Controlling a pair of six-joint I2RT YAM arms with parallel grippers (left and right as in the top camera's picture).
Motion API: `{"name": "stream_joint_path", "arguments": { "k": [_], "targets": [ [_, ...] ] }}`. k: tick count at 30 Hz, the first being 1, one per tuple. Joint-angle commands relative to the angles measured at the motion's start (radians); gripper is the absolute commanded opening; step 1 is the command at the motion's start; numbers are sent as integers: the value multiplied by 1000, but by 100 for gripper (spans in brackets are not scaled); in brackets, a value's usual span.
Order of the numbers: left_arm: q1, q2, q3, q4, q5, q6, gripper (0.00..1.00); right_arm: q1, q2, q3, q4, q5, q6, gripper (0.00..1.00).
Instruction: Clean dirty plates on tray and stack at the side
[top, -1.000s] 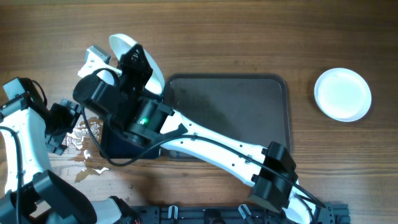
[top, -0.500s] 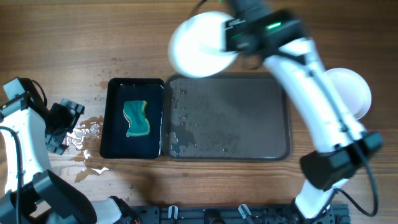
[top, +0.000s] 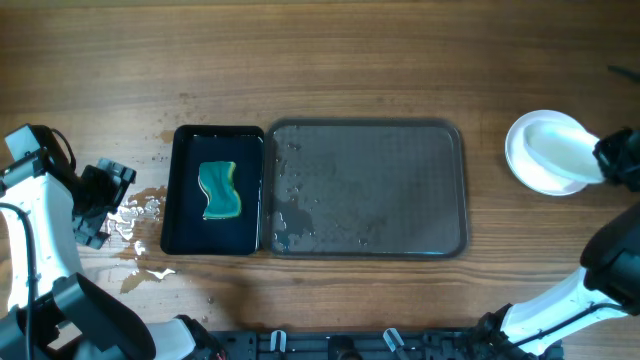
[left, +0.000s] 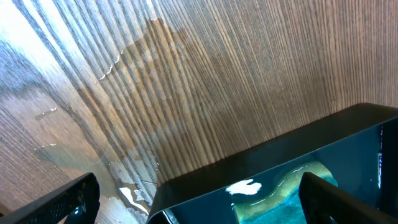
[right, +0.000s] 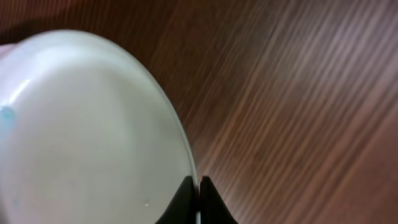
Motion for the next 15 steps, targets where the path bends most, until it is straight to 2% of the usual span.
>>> {"name": "stream_joint_path", "arguments": {
  "k": [1,6,7,8,9,13,15],
  "targets": [
    [3,7,9,-1,5,-17,100,19,2,-45,84,-126,-8,4],
    [3,7,9,-1,5,-17,100,78,3,-64,150,-203,-5,4],
    [3,7,9,-1,5,-17,100,87,3,-64,150,-203,-8,14],
    [3,7,9,-1,5,-17,100,95,3,-64,146,-203,-9,47],
    [3,7,9,0,5,-17,100,101,3,-64,145,-204,-25,69],
    [-4,7,9,0,23,-16,100,120,0,-61,143,-211,-119,96],
    [-64,7,9,20,61,21,100,143,-42,-45,143,-230,-173,100]
  ]
}}
